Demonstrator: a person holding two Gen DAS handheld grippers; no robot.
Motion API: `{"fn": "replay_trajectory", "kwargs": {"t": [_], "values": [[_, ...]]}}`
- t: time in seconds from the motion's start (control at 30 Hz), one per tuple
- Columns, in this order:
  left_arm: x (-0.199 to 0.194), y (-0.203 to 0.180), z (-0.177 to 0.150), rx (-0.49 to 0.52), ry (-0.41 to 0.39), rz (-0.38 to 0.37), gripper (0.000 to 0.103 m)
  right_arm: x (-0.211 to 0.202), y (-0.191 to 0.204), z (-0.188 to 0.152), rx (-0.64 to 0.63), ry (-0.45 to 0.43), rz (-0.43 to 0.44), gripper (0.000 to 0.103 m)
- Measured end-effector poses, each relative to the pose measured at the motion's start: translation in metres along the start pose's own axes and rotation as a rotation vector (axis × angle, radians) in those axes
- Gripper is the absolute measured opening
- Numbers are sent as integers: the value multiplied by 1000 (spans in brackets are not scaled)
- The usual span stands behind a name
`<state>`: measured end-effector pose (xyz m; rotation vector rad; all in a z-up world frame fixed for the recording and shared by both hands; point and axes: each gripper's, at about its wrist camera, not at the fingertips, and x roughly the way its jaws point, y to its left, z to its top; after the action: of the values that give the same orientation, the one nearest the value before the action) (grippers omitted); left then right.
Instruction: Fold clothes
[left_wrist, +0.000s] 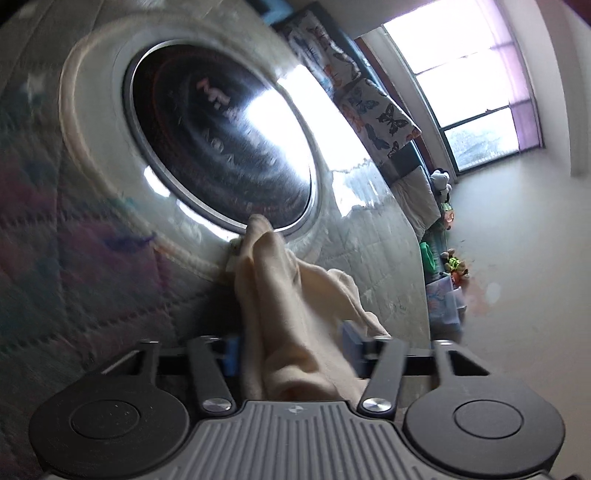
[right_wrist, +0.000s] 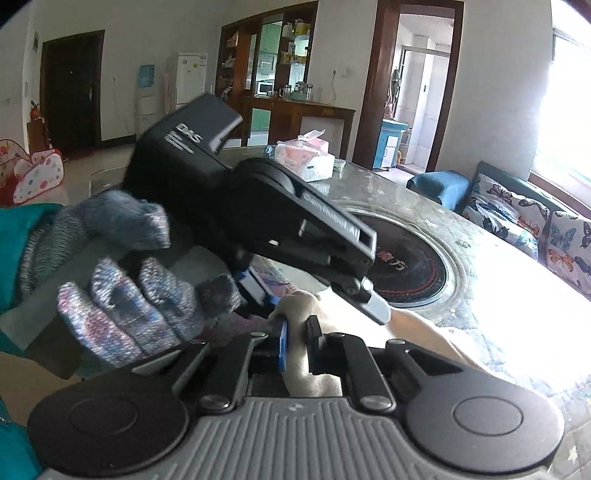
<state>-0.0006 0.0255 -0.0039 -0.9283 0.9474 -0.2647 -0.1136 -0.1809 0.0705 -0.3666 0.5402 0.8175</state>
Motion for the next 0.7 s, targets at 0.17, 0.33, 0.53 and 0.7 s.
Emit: {"fn": "replay_trajectory", "kwargs": {"t": [0.17,0.33,0.53,0.7], "values": [[1,7,2,1,-1,19,23,-7,-8,-6,41,-2,11,16],[0,5,1,26,-9,30,22,-27,-33,-19,147,-17,-49,17],[-1,0,-2,74,-24,49,22,-46,-92,-48,291,23,-259,20],[-1,-3,-2,94,-29,61,22,-53,-154,-78,443,69,-403,24]]}}
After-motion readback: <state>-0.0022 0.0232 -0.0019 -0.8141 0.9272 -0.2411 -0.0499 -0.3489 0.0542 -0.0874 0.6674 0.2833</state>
